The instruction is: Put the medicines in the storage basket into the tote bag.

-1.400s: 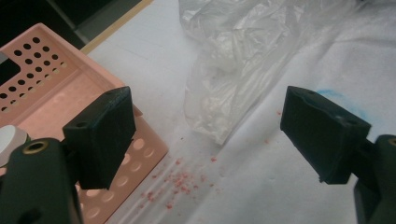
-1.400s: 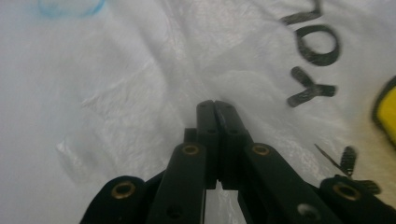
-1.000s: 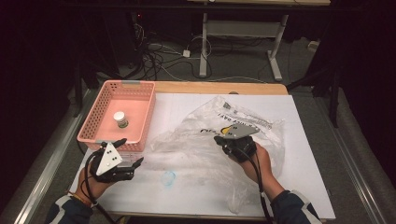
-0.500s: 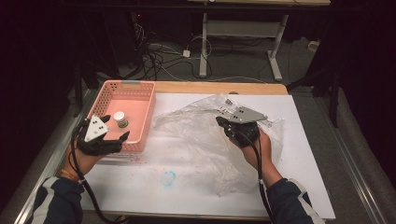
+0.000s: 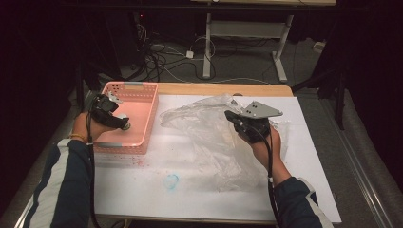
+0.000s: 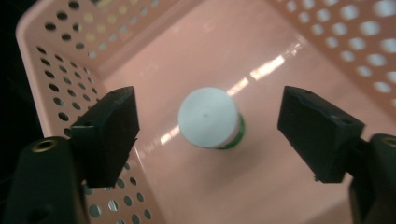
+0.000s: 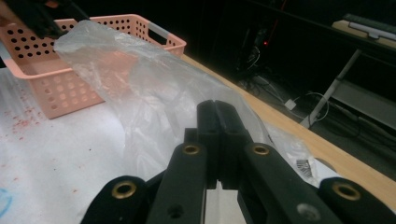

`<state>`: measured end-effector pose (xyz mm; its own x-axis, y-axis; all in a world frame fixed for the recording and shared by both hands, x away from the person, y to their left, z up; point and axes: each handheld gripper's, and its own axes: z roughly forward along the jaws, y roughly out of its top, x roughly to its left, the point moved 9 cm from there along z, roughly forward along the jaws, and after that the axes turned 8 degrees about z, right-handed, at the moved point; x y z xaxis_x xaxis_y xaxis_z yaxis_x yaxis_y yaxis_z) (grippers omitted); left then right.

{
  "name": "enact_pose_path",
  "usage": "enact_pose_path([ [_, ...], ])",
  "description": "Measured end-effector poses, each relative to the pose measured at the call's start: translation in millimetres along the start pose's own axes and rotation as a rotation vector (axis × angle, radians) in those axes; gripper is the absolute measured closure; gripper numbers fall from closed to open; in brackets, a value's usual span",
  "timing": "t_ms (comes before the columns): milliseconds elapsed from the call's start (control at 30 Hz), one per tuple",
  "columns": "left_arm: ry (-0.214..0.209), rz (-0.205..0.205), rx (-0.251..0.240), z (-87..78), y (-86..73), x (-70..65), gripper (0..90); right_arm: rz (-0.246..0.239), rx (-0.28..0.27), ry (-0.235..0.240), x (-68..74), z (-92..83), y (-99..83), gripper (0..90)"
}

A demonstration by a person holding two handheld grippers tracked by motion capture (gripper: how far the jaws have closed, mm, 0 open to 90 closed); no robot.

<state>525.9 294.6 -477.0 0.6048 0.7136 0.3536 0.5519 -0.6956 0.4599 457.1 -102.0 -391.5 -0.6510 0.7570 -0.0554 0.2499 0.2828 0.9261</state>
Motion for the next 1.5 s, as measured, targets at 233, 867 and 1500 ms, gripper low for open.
enact_pose_path([
  [233, -0.111, -0.026, 0.171, 36.1, -9.8, 0.1, 38.4, 0.003, 0.021, 0.024, 0.7, 0.5, -9.1, 90.0],
  [867, -0.092, -0.069, -0.033, 25.1, 14.4, -6.3, 48.6, -0.004, 0.031, 0.01, -1.9, -0.3, -16.7, 90.0],
  [1500, 0.048, 0.032, -0.604, -83.7, 64.0, -80.7, 48.7, -0.005, 0.003, -0.029, -1.1, -4.8, -8.0, 90.0],
])
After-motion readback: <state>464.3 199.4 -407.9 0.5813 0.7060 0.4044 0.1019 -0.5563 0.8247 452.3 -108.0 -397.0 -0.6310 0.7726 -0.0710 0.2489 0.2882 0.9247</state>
